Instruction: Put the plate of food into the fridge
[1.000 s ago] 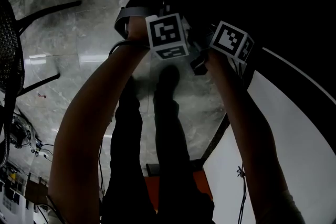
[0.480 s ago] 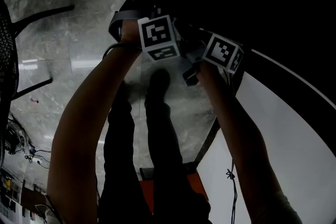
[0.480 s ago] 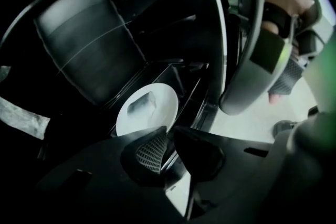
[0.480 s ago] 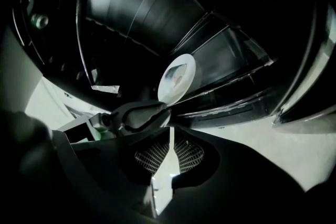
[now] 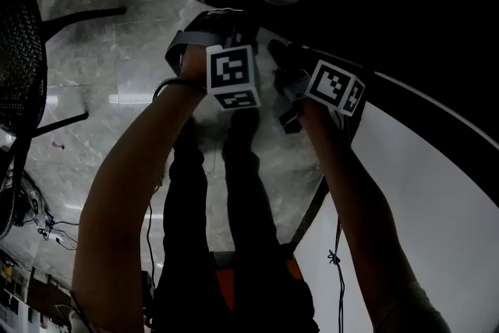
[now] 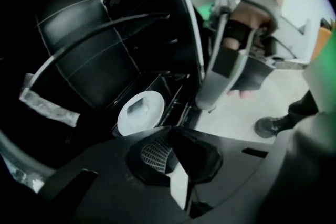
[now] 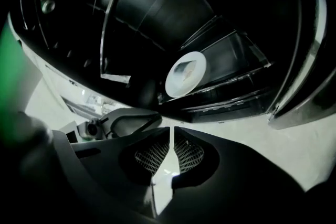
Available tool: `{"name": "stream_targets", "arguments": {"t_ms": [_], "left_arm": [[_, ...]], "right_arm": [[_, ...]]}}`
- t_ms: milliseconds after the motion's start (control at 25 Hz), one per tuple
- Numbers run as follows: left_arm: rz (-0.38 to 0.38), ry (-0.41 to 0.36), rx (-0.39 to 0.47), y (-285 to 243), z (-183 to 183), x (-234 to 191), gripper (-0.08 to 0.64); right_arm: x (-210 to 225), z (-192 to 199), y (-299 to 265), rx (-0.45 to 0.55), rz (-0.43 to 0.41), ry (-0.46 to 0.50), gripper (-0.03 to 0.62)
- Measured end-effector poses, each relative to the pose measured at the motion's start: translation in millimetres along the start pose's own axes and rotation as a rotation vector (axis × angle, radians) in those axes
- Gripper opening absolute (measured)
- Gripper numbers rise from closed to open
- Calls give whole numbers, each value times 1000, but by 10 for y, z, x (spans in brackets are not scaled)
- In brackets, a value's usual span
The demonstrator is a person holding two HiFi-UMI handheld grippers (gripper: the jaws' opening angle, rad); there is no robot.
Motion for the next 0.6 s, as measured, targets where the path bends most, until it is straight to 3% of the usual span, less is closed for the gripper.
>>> {"name": "stream_targets", "arguments": {"t_ms": [120,320,480,600], "left_arm": [[25,-11,0,243,65,26,11],[3,63,-19,703,202,-73,9],[58,161,-41,1127,343,16,9],[98,168,-78,1455,419,92,9]], "right_arm": [[-132,81,47,16,6,-41,34],[-474,278,149,28,-11,-109,34],[-863,435,214,10,-40,-80,34],[-1208,458,237,4,-101,0,34]]}}
Point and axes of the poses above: the fingertips, and each gripper's own axes: y backward along the fingers, x to its right, z out of its underside, the point moved 6 cm from there along y, backward along the fingers, and after that the axes turned 10 degrees about x, right-handed, at the moved point
